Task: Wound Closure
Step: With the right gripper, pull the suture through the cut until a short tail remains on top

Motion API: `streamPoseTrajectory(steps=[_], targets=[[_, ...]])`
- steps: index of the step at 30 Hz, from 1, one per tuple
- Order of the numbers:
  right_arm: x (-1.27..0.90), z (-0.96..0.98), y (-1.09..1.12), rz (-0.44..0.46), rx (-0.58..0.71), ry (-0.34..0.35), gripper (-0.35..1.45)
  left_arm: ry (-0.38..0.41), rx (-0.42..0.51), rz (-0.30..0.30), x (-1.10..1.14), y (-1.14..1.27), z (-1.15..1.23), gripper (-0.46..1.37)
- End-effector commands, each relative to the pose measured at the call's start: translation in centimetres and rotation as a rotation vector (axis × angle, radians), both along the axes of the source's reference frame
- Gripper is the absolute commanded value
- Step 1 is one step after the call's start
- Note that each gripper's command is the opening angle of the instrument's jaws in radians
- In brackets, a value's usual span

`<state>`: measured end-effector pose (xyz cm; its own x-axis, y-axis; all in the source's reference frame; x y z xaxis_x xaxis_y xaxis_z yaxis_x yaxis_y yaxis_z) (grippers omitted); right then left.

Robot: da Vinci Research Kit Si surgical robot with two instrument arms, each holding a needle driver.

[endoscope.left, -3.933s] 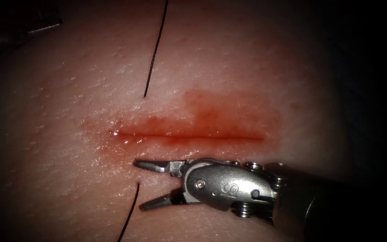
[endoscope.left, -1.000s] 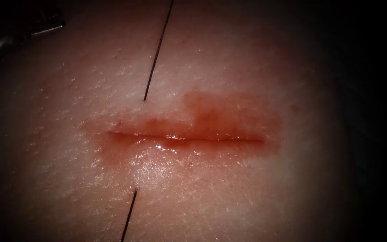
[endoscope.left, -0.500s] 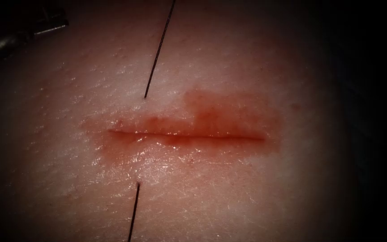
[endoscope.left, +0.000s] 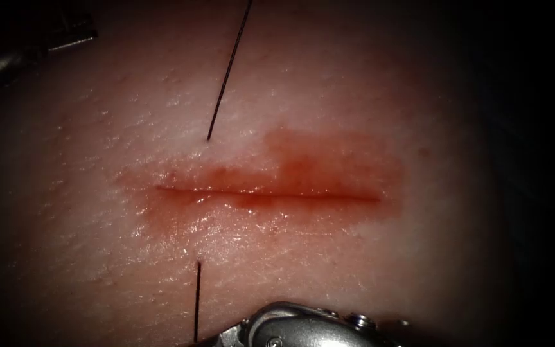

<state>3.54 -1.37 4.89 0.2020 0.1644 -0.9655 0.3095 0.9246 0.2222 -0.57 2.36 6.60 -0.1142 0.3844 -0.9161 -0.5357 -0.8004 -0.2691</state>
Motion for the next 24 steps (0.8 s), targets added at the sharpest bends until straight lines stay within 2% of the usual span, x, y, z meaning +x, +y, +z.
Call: streamPoseTrajectory(steps=[1, 6, 12, 19, 24], targets=[[-0.02, 0.01, 0.03, 0.004, -0.002, 0.002, 1.31, -0.004, 0.001, 0.010, 0.00, 0.00, 0.00, -0.35], [-0.22, 0.09, 0.26, 0.073, -0.048, -0.018, 1.27, -0.002, 0.002, 0.012, 0.00, -0.01, 0.00, -0.35], [-0.34, 0.25, 0.42, 0.133, -0.118, -0.059, 1.28, -0.003, 0.002, 0.012, 0.00, -0.01, 0.00, -0.35], [-0.30, 0.51, 0.50, 0.192, -0.235, -0.114, 1.39, -0.003, 0.001, 0.013, 0.00, -0.01, 0.00, -0.35], [-0.19, 0.66, 0.43, 0.218, -0.276, -0.139, 1.44, -0.003, 0.001, 0.013, 0.01, -0.01, 0.00, -0.35]])
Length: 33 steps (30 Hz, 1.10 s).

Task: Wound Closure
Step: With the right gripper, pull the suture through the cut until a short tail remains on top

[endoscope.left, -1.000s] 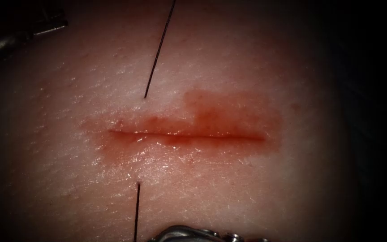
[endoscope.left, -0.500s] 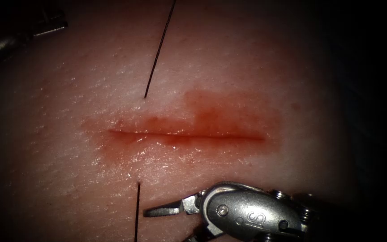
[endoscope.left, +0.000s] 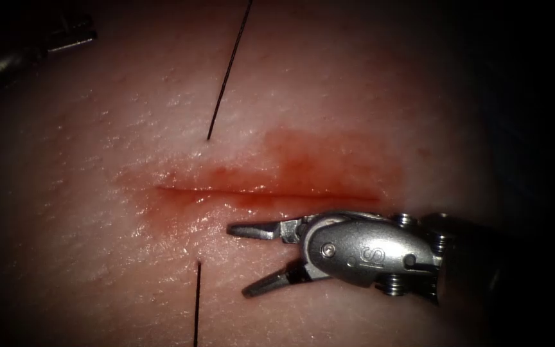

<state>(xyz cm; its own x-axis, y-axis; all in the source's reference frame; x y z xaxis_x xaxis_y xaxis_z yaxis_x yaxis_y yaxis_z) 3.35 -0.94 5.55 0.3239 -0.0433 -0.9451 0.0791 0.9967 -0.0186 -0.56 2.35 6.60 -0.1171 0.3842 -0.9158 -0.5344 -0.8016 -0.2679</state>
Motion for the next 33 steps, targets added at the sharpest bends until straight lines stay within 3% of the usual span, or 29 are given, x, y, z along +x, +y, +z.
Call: streamPoseTrajectory(steps=[1, 11, 18, 22, 24, 25, 26, 33], targets=[[0.03, 0.03, -0.03, -0.005, -0.002, 0.001, 1.43, -0.005, 0.001, 0.011, 0.00, 0.00, 0.00, -0.35], [0.30, 0.22, -0.28, -0.026, -0.065, 0.015, 1.44, -0.006, 0.001, 0.012, 0.01, -0.01, -0.01, -0.35], [0.39, 0.24, -0.31, -0.035, -0.066, 0.024, 1.42, -0.006, 0.001, 0.012, 0.02, -0.01, -0.01, -0.35], [0.41, 0.24, -0.32, -0.038, -0.066, 0.027, 1.30, -0.006, 0.001, 0.012, 0.02, -0.01, -0.01, -0.35], [0.40, 0.24, -0.32, -0.056, -0.060, 0.043, 0.94, -0.006, 0.001, 0.012, 0.02, -0.01, -0.01, -0.35], [0.39, 0.24, -0.32, -0.076, -0.055, 0.048, 0.45, -0.006, 0.001, 0.012, 0.02, -0.01, -0.02, -0.35], [0.37, 0.24, -0.32, -0.106, -0.050, 0.035, -0.35, -0.006, 0.001, 0.012, 0.02, 0.00, -0.02, -0.35], [0.35, 0.22, -0.37, -0.165, -0.105, 0.023, -0.35, -0.005, 0.003, 0.014, 0.01, 0.00, -0.01, -0.35]])
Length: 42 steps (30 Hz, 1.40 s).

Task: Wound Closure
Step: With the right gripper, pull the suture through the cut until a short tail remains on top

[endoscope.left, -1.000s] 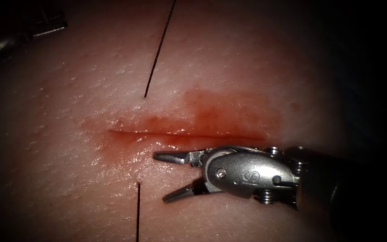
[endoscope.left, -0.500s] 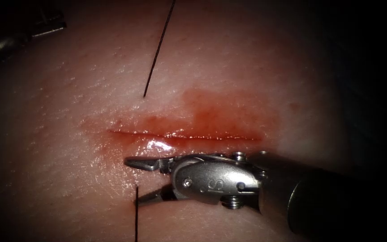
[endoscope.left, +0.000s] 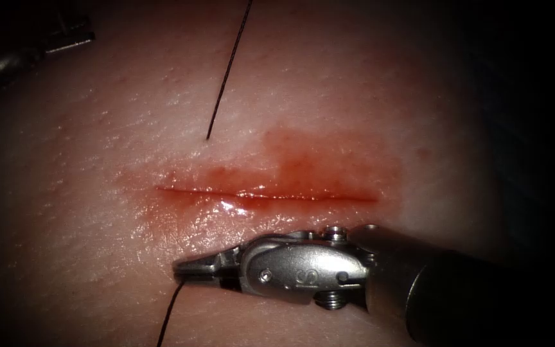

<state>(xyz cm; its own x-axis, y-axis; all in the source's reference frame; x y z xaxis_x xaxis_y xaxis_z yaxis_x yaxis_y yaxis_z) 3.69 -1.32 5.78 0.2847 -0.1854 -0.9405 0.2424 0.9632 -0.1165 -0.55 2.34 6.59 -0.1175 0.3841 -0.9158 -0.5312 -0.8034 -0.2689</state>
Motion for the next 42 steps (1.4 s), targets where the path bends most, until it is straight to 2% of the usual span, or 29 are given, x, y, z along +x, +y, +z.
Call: streamPoseTrajectory(steps=[1, 16, 24, 35, 42], targets=[[0.01, -0.02, -0.01, -0.005, -0.014, 0.008, -0.35, -0.004, 0.002, 0.010, -0.01, 0.00, 0.01, -0.35], [0.06, -0.31, -0.24, -0.142, -0.017, 0.039, -0.35, -0.006, 0.002, 0.011, -0.03, 0.01, 0.02, -0.35], [0.17, -0.48, -0.48, -0.225, -0.010, 0.060, -0.35, -0.003, -0.005, 0.013, -0.03, -0.01, 0.04, -0.35], [0.24, -0.59, -0.69, -0.267, 0.015, 0.067, -0.35, -0.005, -0.007, 0.011, -0.03, -0.01, 0.04, -0.35], [0.26, -0.64, -0.74, -0.275, 0.021, 0.067, -0.35, -0.005, -0.008, 0.011, -0.03, -0.02, 0.04, -0.35]])
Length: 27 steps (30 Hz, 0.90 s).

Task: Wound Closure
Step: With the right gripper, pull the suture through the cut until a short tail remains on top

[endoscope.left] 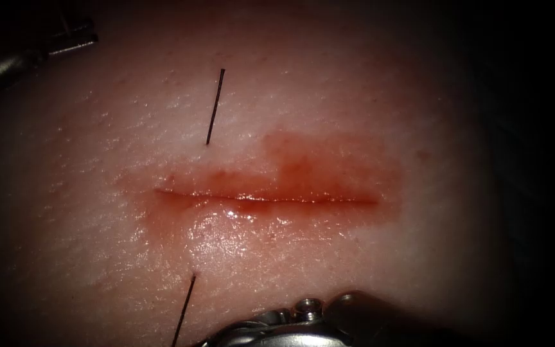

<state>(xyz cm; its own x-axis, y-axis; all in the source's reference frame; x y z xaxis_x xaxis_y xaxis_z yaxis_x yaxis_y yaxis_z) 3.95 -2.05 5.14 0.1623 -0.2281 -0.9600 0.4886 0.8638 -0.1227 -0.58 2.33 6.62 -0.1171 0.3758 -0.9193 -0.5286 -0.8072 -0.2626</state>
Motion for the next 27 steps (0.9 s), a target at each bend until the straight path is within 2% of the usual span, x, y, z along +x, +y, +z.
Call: streamPoseTrajectory(steps=[1, 14, 27], targets=[[0.00, 0.00, 0.00, 0.001, 0.001, -0.001, -0.35, -0.003, 0.001, 0.008, 0.00, 0.00, 0.00, -0.35], [0.04, -0.05, -0.16, -0.034, 0.022, 0.003, -0.35, -0.004, 0.001, 0.009, 0.00, 0.00, 0.00, -0.35], [0.04, -0.04, -0.15, -0.033, 0.036, -0.011, -0.35, -0.004, 0.000, 0.009, 0.00, -0.01, 0.00, -0.35]])
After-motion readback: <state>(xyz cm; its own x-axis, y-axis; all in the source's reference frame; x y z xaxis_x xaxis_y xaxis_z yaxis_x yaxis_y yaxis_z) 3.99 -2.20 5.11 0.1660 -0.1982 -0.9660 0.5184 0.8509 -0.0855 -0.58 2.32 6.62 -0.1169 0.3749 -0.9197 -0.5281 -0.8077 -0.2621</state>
